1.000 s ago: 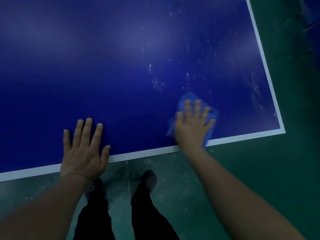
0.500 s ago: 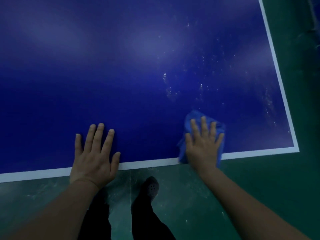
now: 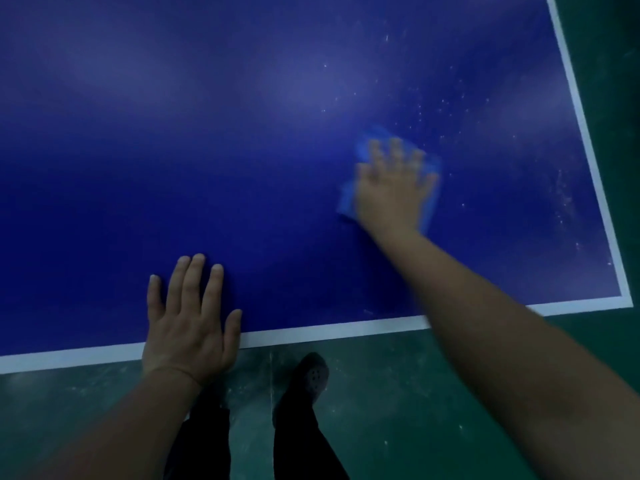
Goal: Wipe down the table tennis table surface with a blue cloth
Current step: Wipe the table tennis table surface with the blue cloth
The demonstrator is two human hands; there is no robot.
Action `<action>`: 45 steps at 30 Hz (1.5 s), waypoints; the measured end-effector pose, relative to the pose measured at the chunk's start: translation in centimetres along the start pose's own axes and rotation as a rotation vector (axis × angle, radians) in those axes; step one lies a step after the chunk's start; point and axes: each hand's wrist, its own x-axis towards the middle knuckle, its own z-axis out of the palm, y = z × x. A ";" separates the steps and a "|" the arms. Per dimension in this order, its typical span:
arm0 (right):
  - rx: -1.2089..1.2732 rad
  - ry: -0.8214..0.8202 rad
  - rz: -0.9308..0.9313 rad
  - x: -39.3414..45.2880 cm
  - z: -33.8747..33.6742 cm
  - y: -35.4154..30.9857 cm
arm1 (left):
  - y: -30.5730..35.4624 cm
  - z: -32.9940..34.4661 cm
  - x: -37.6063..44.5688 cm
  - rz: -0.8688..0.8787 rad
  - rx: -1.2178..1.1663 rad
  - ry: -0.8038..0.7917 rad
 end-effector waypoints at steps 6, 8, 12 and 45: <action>0.100 0.011 0.576 -2.2 -2.8 12.4 | 0.2 -0.2 0.0 -0.003 0.005 -0.029; 0.077 0.028 0.382 -4.5 -1.0 7.4 | 0.2 -0.2 0.0 -0.007 0.015 -0.038; -0.028 -0.058 -0.475 -15.1 2.0 0.6 | 0.2 -0.2 -0.1 -0.011 0.020 -0.044; -0.105 -0.125 -0.543 -3.3 0.4 -2.8 | -1.4 -2.1 8.8 0.006 -0.147 -0.013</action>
